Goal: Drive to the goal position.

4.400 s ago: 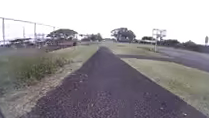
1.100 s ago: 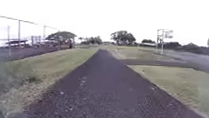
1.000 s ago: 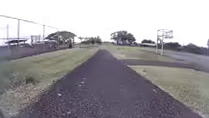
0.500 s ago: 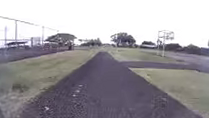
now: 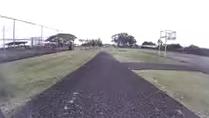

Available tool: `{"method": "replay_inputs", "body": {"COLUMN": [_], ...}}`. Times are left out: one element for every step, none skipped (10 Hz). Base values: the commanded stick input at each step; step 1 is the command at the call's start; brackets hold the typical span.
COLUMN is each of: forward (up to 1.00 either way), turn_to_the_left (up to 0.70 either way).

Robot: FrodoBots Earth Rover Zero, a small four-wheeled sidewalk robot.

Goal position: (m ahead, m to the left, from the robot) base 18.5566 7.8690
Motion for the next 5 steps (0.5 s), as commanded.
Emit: {"method": "replay_inputs", "body": {"forward": [0.70,0.70,0.70,0.70,0.70], "turn_to_the_left": [0.00,0.00,0.00,0.00,0.00]}}
